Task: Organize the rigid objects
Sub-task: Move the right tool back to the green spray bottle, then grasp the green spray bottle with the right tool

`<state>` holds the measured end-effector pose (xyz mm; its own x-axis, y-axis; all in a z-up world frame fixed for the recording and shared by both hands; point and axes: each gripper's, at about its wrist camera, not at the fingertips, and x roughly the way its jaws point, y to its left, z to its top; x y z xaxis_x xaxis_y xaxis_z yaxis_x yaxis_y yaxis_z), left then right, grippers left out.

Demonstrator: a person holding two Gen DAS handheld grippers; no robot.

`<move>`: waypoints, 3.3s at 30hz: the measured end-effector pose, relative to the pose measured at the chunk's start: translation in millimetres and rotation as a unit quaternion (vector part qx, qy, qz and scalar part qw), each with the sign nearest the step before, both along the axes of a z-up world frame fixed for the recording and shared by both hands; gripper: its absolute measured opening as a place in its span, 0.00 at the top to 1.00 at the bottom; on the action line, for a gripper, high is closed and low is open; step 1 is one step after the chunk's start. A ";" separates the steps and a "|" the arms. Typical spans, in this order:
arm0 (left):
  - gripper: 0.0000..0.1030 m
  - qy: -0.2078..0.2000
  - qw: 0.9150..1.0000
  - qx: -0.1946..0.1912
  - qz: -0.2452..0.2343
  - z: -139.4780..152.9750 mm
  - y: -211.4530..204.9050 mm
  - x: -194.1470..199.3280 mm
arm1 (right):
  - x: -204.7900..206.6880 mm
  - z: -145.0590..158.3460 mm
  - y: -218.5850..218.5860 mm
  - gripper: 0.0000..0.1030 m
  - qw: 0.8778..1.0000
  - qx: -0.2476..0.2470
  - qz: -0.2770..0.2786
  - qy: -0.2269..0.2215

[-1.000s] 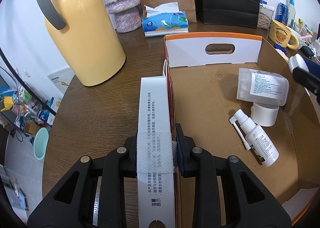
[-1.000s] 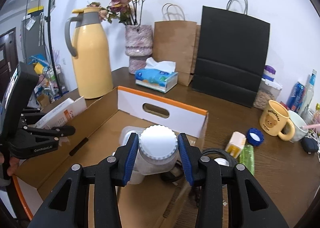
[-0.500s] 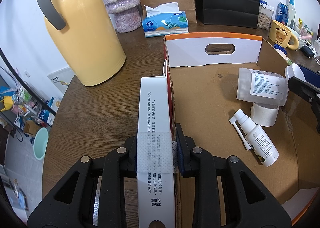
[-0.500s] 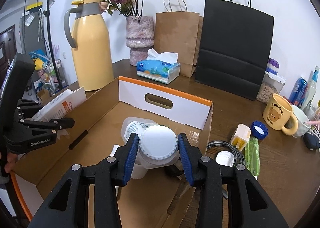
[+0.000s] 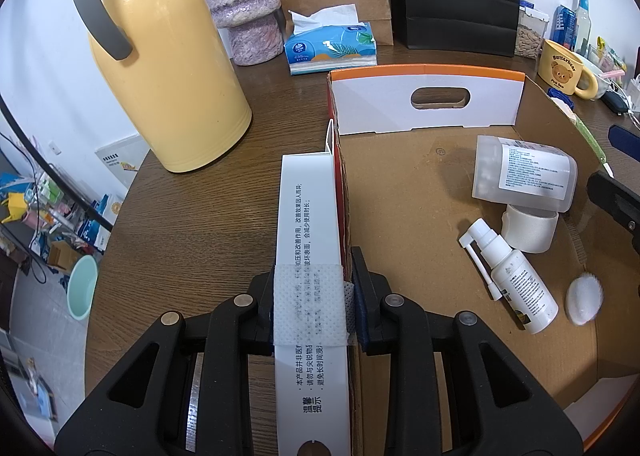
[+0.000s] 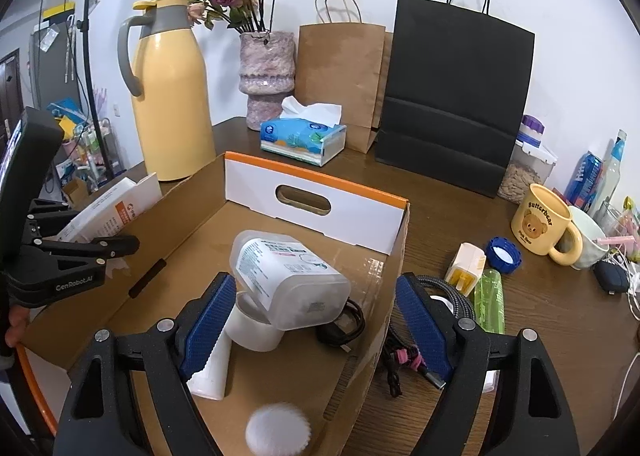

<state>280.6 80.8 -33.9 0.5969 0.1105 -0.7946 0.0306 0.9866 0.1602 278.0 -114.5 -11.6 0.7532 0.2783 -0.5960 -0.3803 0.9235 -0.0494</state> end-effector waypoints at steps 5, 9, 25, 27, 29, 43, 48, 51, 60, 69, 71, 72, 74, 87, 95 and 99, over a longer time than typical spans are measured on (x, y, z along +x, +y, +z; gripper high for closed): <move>0.77 0.000 1.000 0.000 0.000 0.0 0.0 0.0 | 1.6 -1.1 -2.4 0.16 1.000 -0.002 -0.008 0.002; 0.77 0.000 1.000 0.000 0.000 0.0 0.0 -0.1 | 2.0 -1.2 -2.3 0.16 1.000 -0.002 -0.008 0.003; 0.77 0.000 1.000 0.000 0.000 -0.1 0.1 -0.2 | 0.7 -0.2 -3.3 0.16 1.000 -0.005 -0.013 0.000; 0.77 0.000 1.000 0.000 0.000 -0.1 0.0 -0.3 | -0.5 2.4 -6.4 0.16 1.000 -0.003 -0.016 -0.003; 0.77 0.000 1.000 0.000 0.000 -0.1 0.1 -0.3 | -1.0 5.8 -10.7 0.16 1.000 -0.002 -0.022 -0.007; 0.77 0.000 1.000 0.000 0.000 -0.1 0.2 -0.4 | 4.9 9.3 -78.9 0.16 0.993 -0.006 -0.117 -0.007; 0.77 0.000 1.000 0.000 0.000 -0.2 0.0 -0.5 | 8.0 -6.4 -105.5 0.16 0.988 -0.014 -0.150 0.019; 0.77 0.000 1.000 0.000 0.000 -0.2 0.2 -0.4 | 10.9 -16.1 -117.2 0.16 0.986 -0.016 -0.164 0.035; 0.77 0.000 1.000 0.000 0.000 -0.2 0.2 -0.5 | 32.7 -38.5 -142.6 0.16 0.978 -0.008 -0.195 0.070; 0.77 0.000 1.000 0.000 0.000 -0.2 0.2 -0.6 | 61.3 -58.4 -156.6 0.16 0.972 -0.004 -0.211 0.103; 0.77 0.000 1.000 0.000 0.000 -0.2 0.2 -0.6 | 64.7 -59.1 -155.6 0.16 0.973 -0.007 -0.209 0.102; 0.77 0.000 1.000 0.000 0.000 -0.2 0.2 -0.7 | 66.4 -59.3 -155.6 0.16 0.973 -0.007 -0.207 0.102; 0.77 0.000 1.000 0.000 0.000 -0.2 0.2 -0.6 | 70.9 -60.7 -156.5 0.16 0.974 -0.004 -0.202 0.104; 0.77 -0.001 1.000 0.000 0.000 -0.2 0.3 -0.7 | 100.1 -69.0 -167.5 0.26 0.972 0.026 -0.194 0.126; 0.77 -0.001 1.000 0.000 0.000 -0.3 0.3 -0.7 | 100.1 -68.7 -163.0 0.64 0.976 0.037 -0.175 0.126; 0.77 0.000 1.000 0.000 0.000 -0.3 0.3 -0.7 | 95.0 -68.6 -166.7 0.66 0.974 0.049 -0.183 0.126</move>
